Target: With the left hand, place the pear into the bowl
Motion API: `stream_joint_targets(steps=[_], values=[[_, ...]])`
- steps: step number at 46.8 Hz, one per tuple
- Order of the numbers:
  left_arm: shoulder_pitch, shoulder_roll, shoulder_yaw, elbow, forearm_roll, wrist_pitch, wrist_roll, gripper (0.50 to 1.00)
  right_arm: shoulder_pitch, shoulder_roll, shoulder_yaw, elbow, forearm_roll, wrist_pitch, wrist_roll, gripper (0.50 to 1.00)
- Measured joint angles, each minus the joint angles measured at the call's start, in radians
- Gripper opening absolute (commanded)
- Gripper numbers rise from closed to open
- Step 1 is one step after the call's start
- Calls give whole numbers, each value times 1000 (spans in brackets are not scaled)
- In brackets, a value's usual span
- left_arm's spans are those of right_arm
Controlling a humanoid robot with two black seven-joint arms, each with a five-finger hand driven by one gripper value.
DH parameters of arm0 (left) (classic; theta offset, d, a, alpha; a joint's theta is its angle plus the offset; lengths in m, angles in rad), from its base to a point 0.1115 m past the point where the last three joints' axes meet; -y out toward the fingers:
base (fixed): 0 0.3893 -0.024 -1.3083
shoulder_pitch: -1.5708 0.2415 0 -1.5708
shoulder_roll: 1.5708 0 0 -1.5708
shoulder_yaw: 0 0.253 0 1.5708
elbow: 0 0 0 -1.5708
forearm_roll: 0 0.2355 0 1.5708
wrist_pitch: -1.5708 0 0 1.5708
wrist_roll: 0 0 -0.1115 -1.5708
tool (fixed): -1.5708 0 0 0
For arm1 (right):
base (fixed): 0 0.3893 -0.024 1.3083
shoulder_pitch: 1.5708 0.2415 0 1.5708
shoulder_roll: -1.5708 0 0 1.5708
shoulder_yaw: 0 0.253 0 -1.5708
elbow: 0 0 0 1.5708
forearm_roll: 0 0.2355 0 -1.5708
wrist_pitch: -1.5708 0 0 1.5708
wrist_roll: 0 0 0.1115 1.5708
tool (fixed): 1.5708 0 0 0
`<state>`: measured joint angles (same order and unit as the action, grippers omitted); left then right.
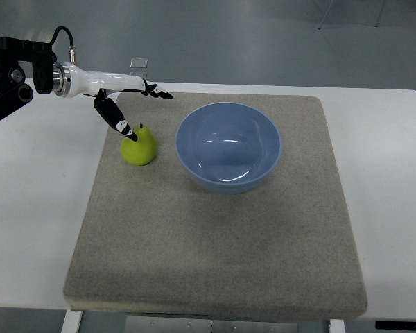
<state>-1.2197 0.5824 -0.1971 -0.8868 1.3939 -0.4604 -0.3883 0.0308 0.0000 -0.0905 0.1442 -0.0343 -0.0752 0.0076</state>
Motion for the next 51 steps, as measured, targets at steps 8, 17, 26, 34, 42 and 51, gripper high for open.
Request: stream_joint_targets(steps=[8, 17, 26, 34, 42, 51], values=[[4, -23, 1, 3, 109, 0, -1, 990, 0, 0, 0, 0, 0, 0, 0, 926], [16, -52, 4, -1, 175, -2, -1, 990, 0, 0, 0, 0, 0, 0, 0, 924], [19, -76, 84, -1, 198, 3, -2, 988, 0, 0, 0, 0, -1, 0, 0, 924], [18, -94, 88, 3, 200, 28, -2, 990, 0, 0, 0, 0, -1, 0, 0, 924], [14, -94, 86, 3, 192, 29, -2, 990, 0, 0, 0, 0, -1, 0, 0, 924], [11, -90, 88, 2, 190, 27, -6, 992, -1, 0, 0, 0, -1, 0, 0, 924]])
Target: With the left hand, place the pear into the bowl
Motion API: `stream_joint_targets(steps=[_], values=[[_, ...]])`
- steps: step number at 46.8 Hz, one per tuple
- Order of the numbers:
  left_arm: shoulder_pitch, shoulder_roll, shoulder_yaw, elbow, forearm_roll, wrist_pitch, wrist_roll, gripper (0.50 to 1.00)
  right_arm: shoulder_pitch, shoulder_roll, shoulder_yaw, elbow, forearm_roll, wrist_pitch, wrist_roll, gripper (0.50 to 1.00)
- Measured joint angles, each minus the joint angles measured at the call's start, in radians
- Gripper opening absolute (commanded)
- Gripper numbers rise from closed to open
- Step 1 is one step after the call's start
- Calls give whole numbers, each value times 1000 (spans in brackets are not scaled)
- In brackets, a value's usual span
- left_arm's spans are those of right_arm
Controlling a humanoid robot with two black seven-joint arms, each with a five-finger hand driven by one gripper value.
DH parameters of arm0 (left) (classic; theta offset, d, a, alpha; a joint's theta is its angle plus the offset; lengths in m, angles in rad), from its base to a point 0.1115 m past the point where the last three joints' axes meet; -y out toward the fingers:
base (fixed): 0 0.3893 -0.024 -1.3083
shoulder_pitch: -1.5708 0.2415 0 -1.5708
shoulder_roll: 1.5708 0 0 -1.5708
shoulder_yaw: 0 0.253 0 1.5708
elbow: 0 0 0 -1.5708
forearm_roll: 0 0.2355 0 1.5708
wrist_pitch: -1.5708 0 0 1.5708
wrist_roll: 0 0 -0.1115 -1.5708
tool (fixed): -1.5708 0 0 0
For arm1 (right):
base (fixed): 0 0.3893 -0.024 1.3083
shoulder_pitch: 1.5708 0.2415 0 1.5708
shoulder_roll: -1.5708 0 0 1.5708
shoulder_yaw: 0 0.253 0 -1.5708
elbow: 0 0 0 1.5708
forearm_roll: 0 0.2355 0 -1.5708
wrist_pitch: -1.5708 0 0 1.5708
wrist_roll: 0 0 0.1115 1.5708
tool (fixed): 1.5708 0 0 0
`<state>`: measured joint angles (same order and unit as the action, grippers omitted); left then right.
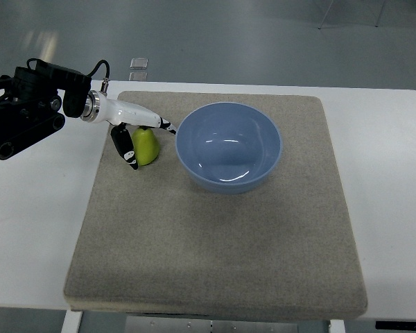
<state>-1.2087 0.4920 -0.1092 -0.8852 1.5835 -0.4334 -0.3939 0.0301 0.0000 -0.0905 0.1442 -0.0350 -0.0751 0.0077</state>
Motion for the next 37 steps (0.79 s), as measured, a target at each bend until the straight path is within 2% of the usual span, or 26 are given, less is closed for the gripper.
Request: stream_joint_targets(steps=[11, 37], values=[[1, 7, 2, -1, 7, -4, -20, 992, 1, 0, 0, 0, 0, 0, 0, 926], [3, 10, -2, 0, -10, -4, -22, 990, 1, 0, 0, 0, 0, 0, 0, 924]])
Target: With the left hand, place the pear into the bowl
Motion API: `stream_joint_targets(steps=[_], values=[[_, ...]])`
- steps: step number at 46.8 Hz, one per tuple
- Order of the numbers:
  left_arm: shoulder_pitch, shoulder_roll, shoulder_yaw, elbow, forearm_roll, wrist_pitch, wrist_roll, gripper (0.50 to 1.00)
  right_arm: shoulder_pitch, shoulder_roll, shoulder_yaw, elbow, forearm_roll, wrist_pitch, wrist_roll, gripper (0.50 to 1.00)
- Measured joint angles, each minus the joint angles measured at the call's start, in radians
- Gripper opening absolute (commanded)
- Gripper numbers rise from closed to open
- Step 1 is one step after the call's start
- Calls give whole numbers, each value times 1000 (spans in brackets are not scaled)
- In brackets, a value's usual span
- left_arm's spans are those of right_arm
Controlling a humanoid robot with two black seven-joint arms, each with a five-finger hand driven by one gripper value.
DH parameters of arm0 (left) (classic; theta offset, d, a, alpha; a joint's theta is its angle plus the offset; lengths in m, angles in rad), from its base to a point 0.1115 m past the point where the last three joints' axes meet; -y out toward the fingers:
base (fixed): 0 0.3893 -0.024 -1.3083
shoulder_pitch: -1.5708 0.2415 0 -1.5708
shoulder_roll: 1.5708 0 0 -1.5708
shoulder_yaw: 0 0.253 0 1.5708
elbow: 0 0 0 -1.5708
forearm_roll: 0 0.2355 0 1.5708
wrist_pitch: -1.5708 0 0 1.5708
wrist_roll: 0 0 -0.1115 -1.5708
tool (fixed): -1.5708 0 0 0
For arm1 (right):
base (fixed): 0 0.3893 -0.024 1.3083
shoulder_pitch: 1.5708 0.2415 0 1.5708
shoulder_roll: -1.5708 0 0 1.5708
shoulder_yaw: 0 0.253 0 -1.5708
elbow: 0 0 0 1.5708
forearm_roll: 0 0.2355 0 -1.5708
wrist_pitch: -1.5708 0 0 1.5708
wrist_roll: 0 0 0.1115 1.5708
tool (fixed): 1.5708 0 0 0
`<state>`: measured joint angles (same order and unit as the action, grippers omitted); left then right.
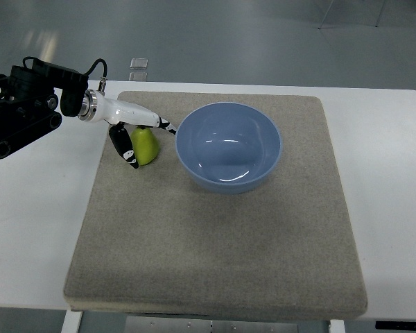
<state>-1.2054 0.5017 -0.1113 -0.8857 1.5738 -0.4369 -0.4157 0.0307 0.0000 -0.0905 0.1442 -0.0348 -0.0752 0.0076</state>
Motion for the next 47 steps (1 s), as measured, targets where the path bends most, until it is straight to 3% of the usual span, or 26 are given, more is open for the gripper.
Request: stream_joint_targets(steps=[7, 14, 20, 24, 30, 47], values=[[1, 0, -5, 0, 0, 0, 0, 969, 0, 0, 0, 0, 0, 0, 0, 924], [-1, -1, -5, 2, 0, 0, 0, 838, 0, 0, 0, 0, 0, 0, 0, 924], [-1, -2, -1, 2, 0, -3, -1, 662, 0, 0, 0, 0, 0, 0, 0, 926], [-1, -2, 1, 6, 0, -3, -1, 641, 0, 0, 0, 0, 0, 0, 0, 924], [-3, -2, -3, 16, 0, -3, -2, 500, 0, 0, 0, 0, 0, 0, 0, 924], [-13, -2, -13, 21, -2, -2, -2, 500, 0, 0, 1, 0, 0, 0, 0, 924]])
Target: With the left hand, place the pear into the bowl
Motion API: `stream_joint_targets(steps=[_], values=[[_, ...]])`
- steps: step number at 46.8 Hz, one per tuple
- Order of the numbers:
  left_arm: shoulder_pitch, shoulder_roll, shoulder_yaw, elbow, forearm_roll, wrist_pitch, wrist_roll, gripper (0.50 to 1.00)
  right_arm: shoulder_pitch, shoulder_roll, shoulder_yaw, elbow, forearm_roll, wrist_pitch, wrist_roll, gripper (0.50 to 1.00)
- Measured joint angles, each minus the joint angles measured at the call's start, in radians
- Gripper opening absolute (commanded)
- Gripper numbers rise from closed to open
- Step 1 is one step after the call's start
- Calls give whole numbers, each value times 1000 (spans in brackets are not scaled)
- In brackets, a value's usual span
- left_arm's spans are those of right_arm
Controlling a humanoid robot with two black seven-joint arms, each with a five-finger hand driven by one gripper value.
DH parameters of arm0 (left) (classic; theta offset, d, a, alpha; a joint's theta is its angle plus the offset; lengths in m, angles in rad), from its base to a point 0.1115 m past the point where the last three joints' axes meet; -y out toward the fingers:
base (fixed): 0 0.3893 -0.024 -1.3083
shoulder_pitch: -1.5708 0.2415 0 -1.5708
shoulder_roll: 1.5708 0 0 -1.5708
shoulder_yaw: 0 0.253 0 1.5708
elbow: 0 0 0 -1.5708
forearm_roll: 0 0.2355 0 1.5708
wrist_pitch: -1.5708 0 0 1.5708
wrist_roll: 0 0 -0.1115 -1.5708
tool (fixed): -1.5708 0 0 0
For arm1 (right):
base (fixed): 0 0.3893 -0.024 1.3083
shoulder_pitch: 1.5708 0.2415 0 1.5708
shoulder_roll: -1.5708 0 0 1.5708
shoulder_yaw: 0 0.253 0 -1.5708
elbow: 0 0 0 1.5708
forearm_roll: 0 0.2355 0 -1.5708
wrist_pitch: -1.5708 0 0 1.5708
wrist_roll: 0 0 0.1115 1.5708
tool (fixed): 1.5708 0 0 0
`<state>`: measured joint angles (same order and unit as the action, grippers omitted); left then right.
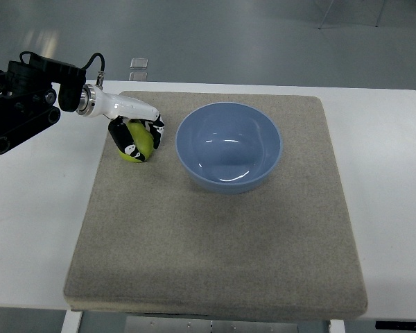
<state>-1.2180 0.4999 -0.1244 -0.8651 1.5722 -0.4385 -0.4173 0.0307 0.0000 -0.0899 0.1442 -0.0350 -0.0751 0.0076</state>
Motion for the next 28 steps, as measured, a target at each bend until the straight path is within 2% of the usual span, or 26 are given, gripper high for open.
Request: stream_joint_targets(steps=[7, 8, 10, 11, 18, 19, 20, 21, 28], values=[[0, 1, -1, 0, 0, 0, 0, 510, 0, 0, -1, 0, 0, 0, 0, 924], [0, 1, -1, 0, 0, 0, 0, 559, 0, 0, -1, 0, 0, 0, 0, 924], [0, 2, -1, 0, 2, 1, 0, 698, 0, 0, -1, 0, 0, 0, 0, 924], [2, 2, -1, 0, 3, 3, 0, 743, 0, 0, -1, 0, 0, 0, 0, 924], [13, 2, 0, 0, 1, 12, 0, 797, 0, 0, 0, 0, 1, 0, 0, 924], [13, 2, 0, 0, 0, 12, 0, 823, 0, 0, 0, 0, 0, 0, 0, 924], [13, 2, 0, 0, 0, 12, 0, 893, 0, 0, 0, 0, 0, 0, 0, 924], [12, 2, 0, 0, 0, 10, 0, 942, 0, 0, 0, 0, 0, 0, 0, 924], [4, 2, 0, -5, -7, 3, 0, 958, 0, 0, -1, 0, 0, 0, 0, 924]])
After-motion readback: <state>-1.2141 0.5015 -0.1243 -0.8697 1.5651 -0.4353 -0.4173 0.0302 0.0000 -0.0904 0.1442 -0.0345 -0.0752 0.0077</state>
